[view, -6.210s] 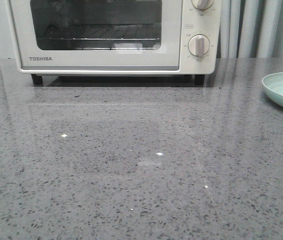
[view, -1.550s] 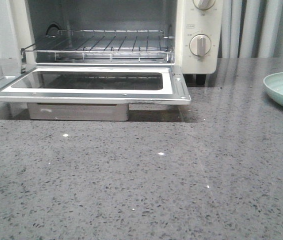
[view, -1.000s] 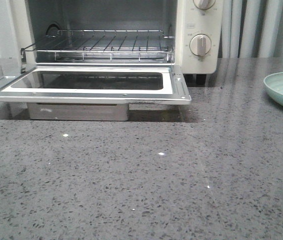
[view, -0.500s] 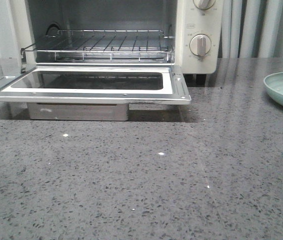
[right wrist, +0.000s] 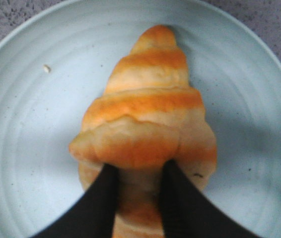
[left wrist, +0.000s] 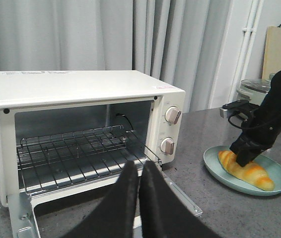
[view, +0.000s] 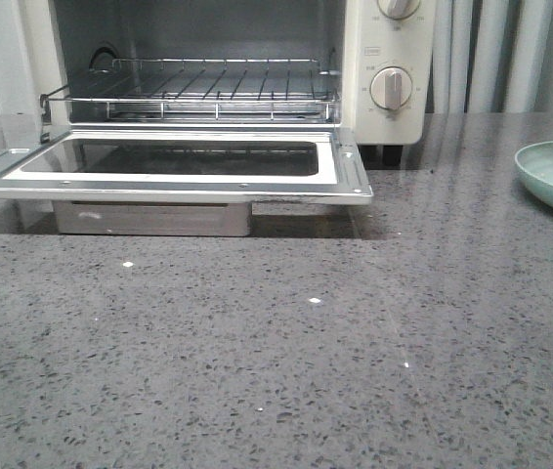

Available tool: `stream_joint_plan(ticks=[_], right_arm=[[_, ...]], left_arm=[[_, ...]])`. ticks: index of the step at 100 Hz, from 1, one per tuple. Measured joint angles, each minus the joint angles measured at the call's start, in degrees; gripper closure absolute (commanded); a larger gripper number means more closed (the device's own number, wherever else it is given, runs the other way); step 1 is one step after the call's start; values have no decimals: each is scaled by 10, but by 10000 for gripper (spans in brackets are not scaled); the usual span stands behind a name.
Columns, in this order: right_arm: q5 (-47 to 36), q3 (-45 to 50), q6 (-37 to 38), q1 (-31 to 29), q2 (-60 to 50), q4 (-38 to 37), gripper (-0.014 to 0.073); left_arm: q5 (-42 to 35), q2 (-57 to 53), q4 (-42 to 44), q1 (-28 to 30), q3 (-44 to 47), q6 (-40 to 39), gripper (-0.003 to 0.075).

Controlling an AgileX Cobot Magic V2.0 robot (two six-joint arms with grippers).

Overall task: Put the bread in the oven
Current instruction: 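Grasp the bread roll with the right gripper and lift it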

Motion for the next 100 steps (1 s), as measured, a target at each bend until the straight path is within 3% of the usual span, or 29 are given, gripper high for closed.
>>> stream_joint_plan(ticks=[3,38,60,80,100], right_arm=[[1,0,0,0,2,0,669],[50,-34,-2,8,2,-2,667],[120,-98,-26,65,-57,-2,667],[136,-130,-48,149,-109,22,667],[141,-147,-54,270,-144,61,666]], left_arm=[[0,-3,0,0,0,0,742],[0,-40,6,0,-1,1,742],[2,-42,41,14,-23,1,742],[-6,-43,50,102,-30,-22,742],[-2,-43,50,212,-30,-31,742]])
